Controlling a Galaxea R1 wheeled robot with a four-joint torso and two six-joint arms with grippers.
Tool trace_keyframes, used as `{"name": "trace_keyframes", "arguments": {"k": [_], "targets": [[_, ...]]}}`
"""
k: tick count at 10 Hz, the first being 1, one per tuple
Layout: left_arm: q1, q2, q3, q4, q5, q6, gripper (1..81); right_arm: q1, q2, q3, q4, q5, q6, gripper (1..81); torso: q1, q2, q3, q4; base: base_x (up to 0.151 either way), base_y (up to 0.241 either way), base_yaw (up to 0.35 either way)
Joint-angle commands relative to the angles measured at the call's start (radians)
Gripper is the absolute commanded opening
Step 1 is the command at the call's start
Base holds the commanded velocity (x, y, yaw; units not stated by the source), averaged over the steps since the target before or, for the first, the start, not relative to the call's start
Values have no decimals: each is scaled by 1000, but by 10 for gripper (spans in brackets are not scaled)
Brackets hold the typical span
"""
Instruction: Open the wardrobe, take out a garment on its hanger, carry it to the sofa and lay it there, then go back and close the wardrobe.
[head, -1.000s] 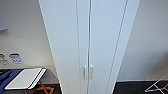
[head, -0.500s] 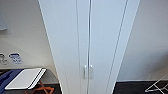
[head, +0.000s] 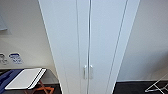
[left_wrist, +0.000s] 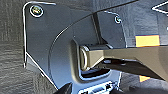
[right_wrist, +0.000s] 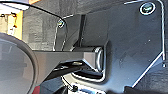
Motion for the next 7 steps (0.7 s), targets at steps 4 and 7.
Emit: {"name": "trace_keyframes", "arguments": {"k": [4,7], "targets": [[-162,-428,488,19,-46,4,811,242,-406,525,0,-37,12,811,0,0,0,0,0,0,0],[-280,-567,681,100,-51,33,811,380,-536,741,-17,-21,7,811,0,0,0,0,0,0,0]]}}
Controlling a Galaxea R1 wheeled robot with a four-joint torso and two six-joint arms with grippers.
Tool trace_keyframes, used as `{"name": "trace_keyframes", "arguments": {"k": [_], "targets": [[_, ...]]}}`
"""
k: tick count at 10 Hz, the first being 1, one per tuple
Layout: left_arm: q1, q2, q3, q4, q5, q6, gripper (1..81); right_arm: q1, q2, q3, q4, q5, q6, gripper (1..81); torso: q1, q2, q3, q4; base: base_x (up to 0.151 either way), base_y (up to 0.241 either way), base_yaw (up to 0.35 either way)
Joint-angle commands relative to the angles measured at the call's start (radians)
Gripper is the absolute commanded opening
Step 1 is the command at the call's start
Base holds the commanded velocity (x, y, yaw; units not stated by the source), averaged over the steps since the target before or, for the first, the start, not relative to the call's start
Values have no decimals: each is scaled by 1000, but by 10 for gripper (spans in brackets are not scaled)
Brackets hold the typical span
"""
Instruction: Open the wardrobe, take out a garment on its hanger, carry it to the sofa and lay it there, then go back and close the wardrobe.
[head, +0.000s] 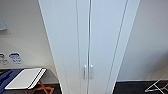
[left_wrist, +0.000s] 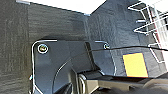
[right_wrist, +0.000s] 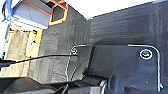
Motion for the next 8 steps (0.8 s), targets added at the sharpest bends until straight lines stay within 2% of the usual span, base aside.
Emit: {"name": "trace_keyframes", "arguments": {"k": [1,3,5,7,8], "targets": [[-205,-200,251,121,9,32,811,249,-191,300,-15,6,4,811,0,0,0,0,0,0,0],[-309,-265,345,128,9,33,811,391,-230,393,0,-9,4,811,0,0,0,0,0,0,0],[-421,-303,403,131,15,33,811,519,-246,425,4,-23,8,811,0,0,-1,0,0,0,0],[-545,-322,448,128,35,30,811,645,-238,444,11,-69,22,811,2,1,-2,0,0,0,0],[-623,-323,472,124,87,23,811,705,-215,441,8,-92,39,811,2,1,-2,0,0,0,0]]}}
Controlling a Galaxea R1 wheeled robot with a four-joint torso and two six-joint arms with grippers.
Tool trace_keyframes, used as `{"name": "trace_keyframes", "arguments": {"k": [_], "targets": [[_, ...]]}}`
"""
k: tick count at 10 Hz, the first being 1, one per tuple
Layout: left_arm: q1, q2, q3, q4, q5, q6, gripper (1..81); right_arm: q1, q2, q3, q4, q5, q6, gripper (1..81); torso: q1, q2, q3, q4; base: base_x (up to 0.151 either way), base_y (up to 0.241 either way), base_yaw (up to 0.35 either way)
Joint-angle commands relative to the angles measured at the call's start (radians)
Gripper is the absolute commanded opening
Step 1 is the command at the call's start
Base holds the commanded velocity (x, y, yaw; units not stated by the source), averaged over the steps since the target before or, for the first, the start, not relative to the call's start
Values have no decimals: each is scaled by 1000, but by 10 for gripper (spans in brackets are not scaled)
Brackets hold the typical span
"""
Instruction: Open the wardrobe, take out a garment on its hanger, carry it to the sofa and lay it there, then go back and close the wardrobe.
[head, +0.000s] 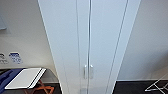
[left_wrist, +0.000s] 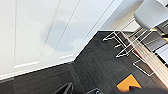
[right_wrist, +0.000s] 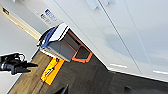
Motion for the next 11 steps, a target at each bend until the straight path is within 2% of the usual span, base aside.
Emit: {"name": "trace_keyframes", "arguments": {"k": [1,3,4,8,11], "targets": [[-312,-73,121,14,118,-6,811,318,-14,78,4,-84,42,811,0,0,0,0,0,0,0],[-433,-21,133,-21,241,-6,811,398,59,29,2,-130,53,811,1,1,-1,0,0,0,0],[-473,7,125,-23,260,-8,811,424,104,-20,5,-133,53,811,1,1,-1,0,0,0,0],[-611,71,69,-61,257,-17,811,564,264,-205,71,-135,63,811,2,2,-2,0,0,0,0],[-666,147,-46,-61,260,-61,811,626,382,-315,99,-136,63,811,3,3,-3,0,0,0,0]]}}
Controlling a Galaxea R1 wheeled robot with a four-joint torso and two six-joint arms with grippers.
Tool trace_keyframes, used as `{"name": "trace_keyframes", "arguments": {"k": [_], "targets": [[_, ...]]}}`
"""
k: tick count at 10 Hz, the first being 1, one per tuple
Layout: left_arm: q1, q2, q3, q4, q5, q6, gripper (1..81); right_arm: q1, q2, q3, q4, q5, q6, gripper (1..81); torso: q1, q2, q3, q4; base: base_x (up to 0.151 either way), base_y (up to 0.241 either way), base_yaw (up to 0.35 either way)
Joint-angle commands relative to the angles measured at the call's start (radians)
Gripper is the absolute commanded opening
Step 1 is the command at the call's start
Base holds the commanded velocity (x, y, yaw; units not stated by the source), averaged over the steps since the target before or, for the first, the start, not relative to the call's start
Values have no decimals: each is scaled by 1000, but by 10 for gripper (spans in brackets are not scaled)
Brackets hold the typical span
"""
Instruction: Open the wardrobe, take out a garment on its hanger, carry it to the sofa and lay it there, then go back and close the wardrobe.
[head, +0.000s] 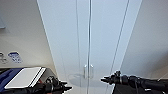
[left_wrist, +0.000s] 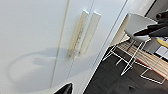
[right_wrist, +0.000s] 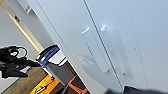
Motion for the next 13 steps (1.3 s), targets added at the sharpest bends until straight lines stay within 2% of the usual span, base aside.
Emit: {"name": "trace_keyframes", "arguments": {"k": [1,3,5,7,13], "targets": [[-171,69,-118,-11,22,-42,811,189,106,-117,52,-32,7,811,0,0,0,0,0,0,0],[-205,124,-161,-11,57,-43,811,207,171,-177,53,-40,7,811,1,1,-1,0,0,0,0],[-224,177,-224,-22,48,-66,811,227,236,-251,62,-42,7,811,1,1,-1,0,0,0,0],[-226,244,-307,-24,52,-66,811,237,287,-306,64,-40,7,811,2,2,-2,0,0,0,0],[-240,372,-448,-21,54,-68,811,259,398,-456,62,-42,7,811,2,2,-3,0,0,0,0]]}}
